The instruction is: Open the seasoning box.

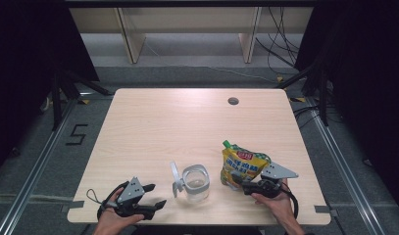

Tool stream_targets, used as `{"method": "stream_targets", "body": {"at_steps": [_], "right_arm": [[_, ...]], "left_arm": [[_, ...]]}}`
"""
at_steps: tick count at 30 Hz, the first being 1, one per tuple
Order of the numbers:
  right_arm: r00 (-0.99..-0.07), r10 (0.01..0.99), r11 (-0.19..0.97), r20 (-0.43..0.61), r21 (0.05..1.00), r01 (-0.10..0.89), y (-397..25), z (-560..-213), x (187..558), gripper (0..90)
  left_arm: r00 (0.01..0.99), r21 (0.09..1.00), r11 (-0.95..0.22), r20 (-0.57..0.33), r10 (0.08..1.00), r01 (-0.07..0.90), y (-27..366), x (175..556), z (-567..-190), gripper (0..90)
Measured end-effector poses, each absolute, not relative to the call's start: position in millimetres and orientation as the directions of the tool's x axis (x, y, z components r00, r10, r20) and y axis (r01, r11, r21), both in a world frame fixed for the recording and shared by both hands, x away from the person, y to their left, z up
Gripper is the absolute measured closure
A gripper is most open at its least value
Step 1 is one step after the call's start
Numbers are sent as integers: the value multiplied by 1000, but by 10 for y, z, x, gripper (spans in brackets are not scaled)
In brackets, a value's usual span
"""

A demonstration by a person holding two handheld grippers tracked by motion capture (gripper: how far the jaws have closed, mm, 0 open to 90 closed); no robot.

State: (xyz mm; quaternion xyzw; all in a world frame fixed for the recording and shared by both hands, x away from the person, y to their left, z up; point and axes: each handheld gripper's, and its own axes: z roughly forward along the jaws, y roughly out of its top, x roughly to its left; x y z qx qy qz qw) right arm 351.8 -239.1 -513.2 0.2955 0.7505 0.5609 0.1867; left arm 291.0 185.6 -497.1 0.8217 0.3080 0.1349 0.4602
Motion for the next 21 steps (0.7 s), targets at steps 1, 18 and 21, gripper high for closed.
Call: {"method": "stream_targets", "body": {"at_steps": [1,18,21], "right_arm": [[-763,647,212,8,959,190,-2399,-5140,3553,282],[-764,643,131,52,976,176,-2317,-5175,3657,377],[-776,628,130,58,976,177,-2314,-5176,3673,380]], "left_arm": [[787,829,-422,-36,616,368,1872,2923,-4956,312],[796,827,-428,-39,605,366,1854,2920,-4967,311],[796,826,-429,-39,604,366,1856,2920,-4965,311]]}}
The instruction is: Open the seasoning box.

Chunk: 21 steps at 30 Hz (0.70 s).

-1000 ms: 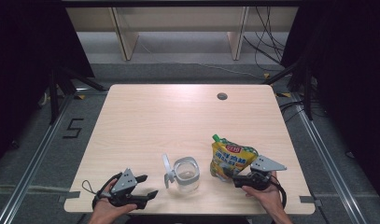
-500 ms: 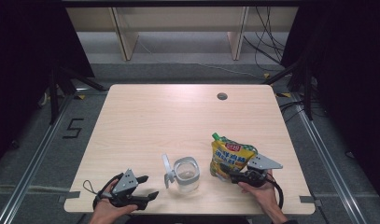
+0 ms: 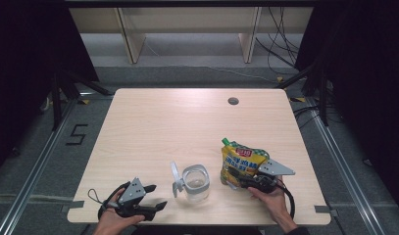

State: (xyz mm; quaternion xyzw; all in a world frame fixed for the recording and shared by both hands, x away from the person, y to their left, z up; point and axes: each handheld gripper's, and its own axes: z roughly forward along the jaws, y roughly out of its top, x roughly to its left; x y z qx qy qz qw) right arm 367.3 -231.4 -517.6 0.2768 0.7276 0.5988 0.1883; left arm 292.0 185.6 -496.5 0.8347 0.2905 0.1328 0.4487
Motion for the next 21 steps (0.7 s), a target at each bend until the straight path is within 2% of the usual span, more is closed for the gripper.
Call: {"method": "stream_targets", "body": {"at_steps": [3,9,11,15,19,20,21], "right_arm": [[-776,629,126,41,980,154,-2316,-5177,3689,383],[-784,619,111,49,983,149,-2297,-5185,3726,382],[-789,614,131,42,979,154,-2289,-5176,3728,443],[-773,632,126,60,976,179,-2268,-5155,3684,486],[-772,635,153,22,976,153,-2242,-5091,3658,519],[-770,637,186,-31,976,115,-2245,-5076,3671,524],[-767,641,204,-25,969,139,-2242,-5057,3653,527]], "left_arm": [[786,824,-415,-59,615,386,1848,2908,-4971,311],[798,822,-437,-36,601,366,1851,2917,-4971,310],[799,823,-436,-36,601,364,1852,2918,-4972,311],[788,822,-420,-55,613,384,1847,2906,-4972,311],[786,825,-412,-60,615,386,1850,2903,-4971,311],[786,826,-412,-59,615,385,1851,2904,-4970,312],[795,832,-416,-47,605,366,1854,2914,-4967,312]]}}
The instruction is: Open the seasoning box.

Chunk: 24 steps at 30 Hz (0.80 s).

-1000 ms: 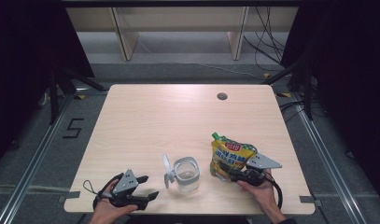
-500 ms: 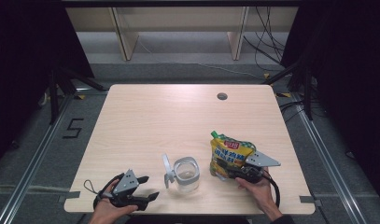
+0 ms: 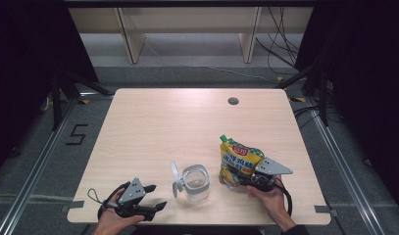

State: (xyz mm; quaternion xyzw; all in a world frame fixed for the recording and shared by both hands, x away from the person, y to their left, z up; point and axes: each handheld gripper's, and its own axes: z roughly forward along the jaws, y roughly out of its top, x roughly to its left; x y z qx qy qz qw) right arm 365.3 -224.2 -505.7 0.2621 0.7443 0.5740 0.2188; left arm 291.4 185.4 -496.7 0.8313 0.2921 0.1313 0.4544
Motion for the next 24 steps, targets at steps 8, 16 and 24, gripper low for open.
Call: {"method": "stream_targets", "body": {"at_steps": [8,16,24], "right_arm": [[-747,655,284,-109,953,110,-2247,-4942,3558,539],[-738,636,370,-226,928,35,-2254,-4774,3430,541],[-720,542,550,-433,831,-86,-2142,-4624,3260,542]], "left_arm": [[795,827,-433,-26,606,358,1878,2923,-4961,313],[783,831,-407,-54,620,379,1874,2911,-4965,313],[775,828,-406,-53,630,386,1889,2913,-4959,300]]}}
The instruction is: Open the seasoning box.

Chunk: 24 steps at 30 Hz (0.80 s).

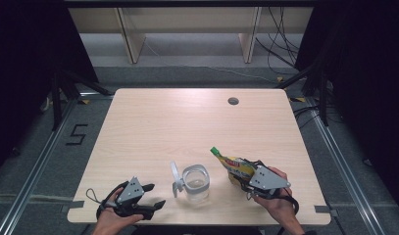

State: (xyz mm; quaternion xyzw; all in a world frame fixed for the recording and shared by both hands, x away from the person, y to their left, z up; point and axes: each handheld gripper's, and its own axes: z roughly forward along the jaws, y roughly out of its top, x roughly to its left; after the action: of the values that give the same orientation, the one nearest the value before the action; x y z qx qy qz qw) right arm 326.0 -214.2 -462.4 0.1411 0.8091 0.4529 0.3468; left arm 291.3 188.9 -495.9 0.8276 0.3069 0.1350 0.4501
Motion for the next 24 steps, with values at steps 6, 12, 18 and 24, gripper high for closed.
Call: {"method": "stream_targets", "body": {"at_steps": [6,12,18,24], "right_arm": [[-670,476,661,-570,735,-155,-2094,-4522,3140,544],[-624,378,749,-684,622,-228,-2029,-4431,3034,545],[-534,242,842,-810,449,-300,-1927,-4422,2983,546],[-452,124,908,-883,285,-308,-1820,-4471,2900,546]], "left_arm": [[783,833,-413,-39,621,369,1901,2932,-4959,268],[776,834,-405,-43,629,374,1897,2936,-4970,258],[769,830,-396,-61,636,393,1890,2925,-4973,258],[771,827,-399,-64,633,397,1888,2927,-4975,258]]}}
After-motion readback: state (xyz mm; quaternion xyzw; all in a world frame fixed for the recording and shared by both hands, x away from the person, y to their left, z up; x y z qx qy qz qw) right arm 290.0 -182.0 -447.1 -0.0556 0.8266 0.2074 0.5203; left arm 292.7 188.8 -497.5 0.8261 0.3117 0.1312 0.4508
